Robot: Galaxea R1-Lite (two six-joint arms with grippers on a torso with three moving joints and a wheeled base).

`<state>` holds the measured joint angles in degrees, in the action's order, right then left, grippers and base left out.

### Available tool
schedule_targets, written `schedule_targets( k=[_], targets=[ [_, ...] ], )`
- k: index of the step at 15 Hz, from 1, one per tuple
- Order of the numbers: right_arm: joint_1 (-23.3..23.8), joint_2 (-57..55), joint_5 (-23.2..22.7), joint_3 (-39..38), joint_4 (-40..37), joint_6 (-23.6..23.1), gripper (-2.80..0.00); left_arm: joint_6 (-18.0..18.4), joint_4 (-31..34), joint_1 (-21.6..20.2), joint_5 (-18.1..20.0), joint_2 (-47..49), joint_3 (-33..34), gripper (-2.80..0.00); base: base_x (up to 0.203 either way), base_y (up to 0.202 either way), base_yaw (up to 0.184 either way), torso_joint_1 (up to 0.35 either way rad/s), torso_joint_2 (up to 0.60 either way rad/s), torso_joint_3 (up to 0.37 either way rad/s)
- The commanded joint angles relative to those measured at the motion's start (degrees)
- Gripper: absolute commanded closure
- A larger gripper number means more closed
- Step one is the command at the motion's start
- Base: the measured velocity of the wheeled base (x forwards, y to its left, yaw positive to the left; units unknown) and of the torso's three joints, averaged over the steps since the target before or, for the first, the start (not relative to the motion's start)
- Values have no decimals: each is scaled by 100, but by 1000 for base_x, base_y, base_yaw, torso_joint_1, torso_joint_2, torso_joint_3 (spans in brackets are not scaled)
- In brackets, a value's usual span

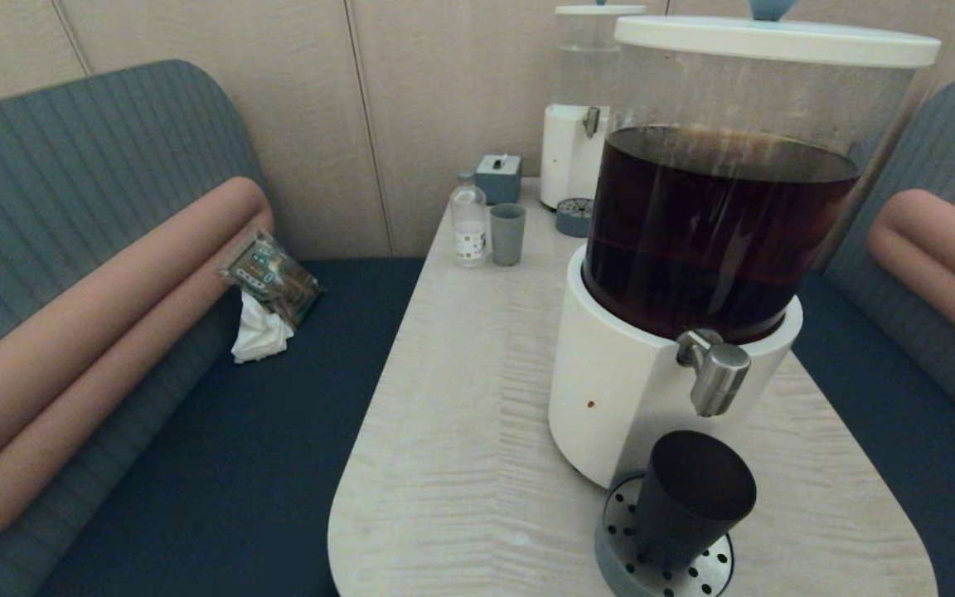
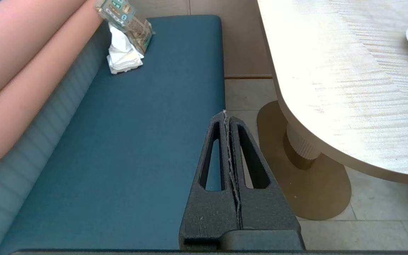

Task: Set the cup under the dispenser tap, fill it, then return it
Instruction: Turn off the faucet

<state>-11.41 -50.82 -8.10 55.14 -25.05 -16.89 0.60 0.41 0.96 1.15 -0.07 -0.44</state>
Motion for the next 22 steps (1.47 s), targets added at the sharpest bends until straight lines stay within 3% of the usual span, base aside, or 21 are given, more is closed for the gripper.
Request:
schedule_targets(
  k=[1, 8, 11, 18, 22],
  targets=[
    [-24, 386, 33, -154, -15, 11, 0, 2, 2, 0, 0, -1, 0, 0, 0, 0, 0, 0, 0, 0],
    [99, 1740, 301, -509, -249, 420, 0, 2, 2, 0, 0, -1, 0, 0, 0, 0, 0, 0, 0, 0],
    [450, 2133, 319, -606, -209, 706, 0, 2, 2, 0, 0, -1, 0, 0, 0, 0, 0, 0, 0, 0],
    [882, 3196, 331, -1159, 504, 737, 0, 2, 2, 0, 0, -1, 0, 0, 0, 0, 0, 0, 0, 0],
    [906, 3687, 370, -1691, 731, 735, 0, 2, 2, 0, 0, -1, 0, 0, 0, 0, 0, 0, 0, 0]
  ],
)
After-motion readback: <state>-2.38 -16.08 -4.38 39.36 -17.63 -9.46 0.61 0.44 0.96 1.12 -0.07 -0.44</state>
